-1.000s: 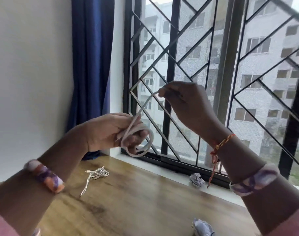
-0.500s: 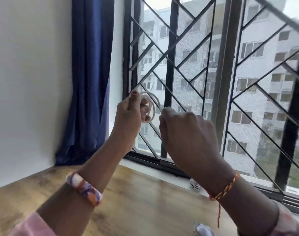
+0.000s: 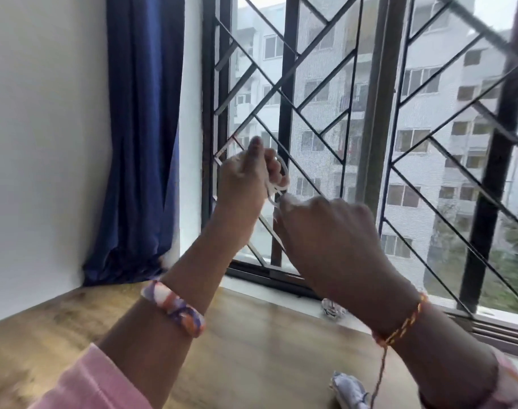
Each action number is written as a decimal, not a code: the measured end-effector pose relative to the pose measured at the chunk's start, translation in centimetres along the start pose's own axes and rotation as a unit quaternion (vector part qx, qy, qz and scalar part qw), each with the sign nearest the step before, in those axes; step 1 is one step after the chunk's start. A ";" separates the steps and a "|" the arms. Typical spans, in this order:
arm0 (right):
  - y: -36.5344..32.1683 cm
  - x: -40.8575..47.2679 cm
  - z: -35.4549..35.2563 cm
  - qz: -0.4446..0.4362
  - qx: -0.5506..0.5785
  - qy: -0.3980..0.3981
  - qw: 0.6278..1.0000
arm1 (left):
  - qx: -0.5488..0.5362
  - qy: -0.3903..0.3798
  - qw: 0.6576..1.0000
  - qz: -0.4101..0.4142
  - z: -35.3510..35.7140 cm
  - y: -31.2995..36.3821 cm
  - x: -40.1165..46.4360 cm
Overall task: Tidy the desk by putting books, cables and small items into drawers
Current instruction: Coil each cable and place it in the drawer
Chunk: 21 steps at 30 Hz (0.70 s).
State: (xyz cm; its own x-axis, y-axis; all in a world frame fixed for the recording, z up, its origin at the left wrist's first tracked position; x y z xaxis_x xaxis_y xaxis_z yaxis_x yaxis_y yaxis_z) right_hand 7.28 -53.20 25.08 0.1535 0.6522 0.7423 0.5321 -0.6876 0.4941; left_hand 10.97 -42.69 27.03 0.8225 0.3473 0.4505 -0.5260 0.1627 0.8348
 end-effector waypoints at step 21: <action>4.0 0.3 -0.5 0.074 0.489 0.169 0.853 | 0.029 -0.167 0.969 -0.181 1.3 -0.9 -2.6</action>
State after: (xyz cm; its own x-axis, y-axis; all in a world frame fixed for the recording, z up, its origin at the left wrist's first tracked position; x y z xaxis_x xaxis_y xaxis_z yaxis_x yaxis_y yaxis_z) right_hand 9.00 -55.92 27.47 0.1184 0.3385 0.9335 0.9929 -0.0518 -0.1072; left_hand 9.59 -44.93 25.53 0.9798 -0.0428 0.1952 -0.1859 0.1628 0.9690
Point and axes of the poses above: each hand's wrist, its own x-axis towards the middle knuckle, its own z-axis out of the palm, y = z × x, the point moved 6 cm from there along x, towards the middle knuckle, and after that the axes turned 13 degrees about -z, right-handed, at the moved point
